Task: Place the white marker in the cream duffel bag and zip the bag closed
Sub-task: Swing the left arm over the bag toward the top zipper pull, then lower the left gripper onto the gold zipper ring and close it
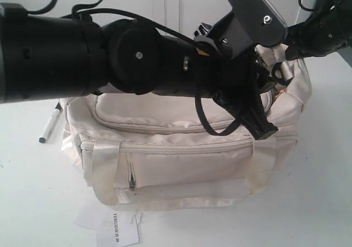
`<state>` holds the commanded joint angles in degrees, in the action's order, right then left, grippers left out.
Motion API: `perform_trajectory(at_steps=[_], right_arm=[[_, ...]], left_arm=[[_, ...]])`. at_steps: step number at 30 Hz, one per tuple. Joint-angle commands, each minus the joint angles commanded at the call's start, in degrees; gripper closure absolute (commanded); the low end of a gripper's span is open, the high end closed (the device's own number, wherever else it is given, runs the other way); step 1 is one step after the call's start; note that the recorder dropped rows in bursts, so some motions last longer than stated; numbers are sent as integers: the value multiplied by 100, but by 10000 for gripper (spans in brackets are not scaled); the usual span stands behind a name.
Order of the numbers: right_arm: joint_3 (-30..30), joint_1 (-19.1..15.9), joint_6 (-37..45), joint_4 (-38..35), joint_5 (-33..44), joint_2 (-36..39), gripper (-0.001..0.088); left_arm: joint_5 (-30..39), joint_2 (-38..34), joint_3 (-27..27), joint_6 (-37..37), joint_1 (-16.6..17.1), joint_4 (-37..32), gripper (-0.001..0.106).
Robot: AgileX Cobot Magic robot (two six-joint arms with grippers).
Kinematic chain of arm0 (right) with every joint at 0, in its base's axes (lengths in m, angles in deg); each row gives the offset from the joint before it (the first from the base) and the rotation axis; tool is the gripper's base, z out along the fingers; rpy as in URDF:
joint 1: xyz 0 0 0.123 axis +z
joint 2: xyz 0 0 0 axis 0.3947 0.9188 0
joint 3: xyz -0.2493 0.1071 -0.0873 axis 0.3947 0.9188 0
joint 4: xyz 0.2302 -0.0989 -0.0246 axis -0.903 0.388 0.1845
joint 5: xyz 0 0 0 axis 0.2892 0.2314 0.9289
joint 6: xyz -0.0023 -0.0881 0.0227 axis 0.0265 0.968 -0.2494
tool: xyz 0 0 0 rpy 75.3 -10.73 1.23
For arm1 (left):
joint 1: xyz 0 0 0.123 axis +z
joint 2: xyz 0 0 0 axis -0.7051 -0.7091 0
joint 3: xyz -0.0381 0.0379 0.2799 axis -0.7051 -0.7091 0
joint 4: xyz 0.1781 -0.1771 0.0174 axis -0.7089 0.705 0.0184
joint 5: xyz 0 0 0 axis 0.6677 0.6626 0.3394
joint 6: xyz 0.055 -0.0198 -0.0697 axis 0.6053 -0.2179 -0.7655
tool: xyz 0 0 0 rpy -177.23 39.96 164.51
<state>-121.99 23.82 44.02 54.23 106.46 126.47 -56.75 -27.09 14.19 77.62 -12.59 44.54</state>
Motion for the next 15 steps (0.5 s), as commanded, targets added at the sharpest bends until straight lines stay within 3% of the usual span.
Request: perform_trajectory(at_steps=[10,15], right_arm=[[0,0,0,0,0,0,868],[0,0,0,0,0,0,868]], left_arm=[[-157,-504,375,0,0,-1089,811],[-580,-733,388,0,0,-1268,612]])
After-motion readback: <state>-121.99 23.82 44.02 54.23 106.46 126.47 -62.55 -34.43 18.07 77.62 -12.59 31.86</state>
